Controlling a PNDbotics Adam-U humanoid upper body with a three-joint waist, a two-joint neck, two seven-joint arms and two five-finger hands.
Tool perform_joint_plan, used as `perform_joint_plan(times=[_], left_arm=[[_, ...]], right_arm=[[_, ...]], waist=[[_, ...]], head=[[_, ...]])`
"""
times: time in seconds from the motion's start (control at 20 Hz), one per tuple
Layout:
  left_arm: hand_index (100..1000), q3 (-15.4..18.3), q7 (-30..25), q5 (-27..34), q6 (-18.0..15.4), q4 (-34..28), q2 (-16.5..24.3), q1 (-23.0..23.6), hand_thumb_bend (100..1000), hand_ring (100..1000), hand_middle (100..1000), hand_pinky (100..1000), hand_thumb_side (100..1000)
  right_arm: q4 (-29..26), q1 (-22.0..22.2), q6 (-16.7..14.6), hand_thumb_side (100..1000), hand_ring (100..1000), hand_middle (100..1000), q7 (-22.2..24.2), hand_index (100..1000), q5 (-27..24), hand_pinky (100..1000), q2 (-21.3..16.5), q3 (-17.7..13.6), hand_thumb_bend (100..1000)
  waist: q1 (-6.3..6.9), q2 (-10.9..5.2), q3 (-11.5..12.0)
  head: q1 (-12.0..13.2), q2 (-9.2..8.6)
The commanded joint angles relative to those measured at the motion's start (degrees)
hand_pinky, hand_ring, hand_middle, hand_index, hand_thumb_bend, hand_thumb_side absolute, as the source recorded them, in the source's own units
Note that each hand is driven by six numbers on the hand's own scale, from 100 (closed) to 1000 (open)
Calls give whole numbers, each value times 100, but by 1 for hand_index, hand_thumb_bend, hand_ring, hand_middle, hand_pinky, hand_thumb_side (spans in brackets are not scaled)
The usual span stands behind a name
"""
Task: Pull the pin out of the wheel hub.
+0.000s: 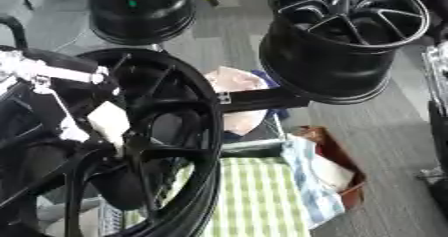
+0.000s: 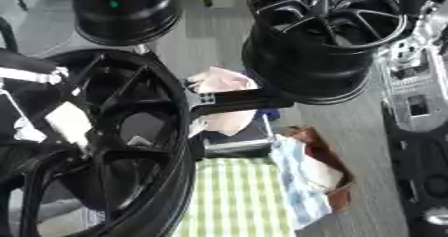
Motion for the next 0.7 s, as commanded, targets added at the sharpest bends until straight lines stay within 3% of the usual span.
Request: perform_joint_plan(times=[0.05, 0.4, 0.7], left_arm=[[563, 103, -11, 37, 4, -74, 130, -59, 287, 595, 426, 718, 100], [497, 341, 249, 298, 223, -419, 282, 17, 345, 571, 374, 713, 100], [469, 842, 499, 642, 419, -750, 464, 10, 372, 559, 348, 714, 100]], right_arm=[[-119, -73, -8, 681, 751, 666, -3, 814, -28, 724, -82, -37, 100], [-112, -60, -11, 681, 751, 666, -6, 814, -46, 724, -69, -43, 100], [-108, -45, -15, 681, 751, 666, -20, 815, -62, 725, -81, -58, 100]], waist=[[-5, -86, 3], [-14, -92, 17], [-23, -96, 43]], head=[[-20, -89], [-35, -87], [-48, -84]])
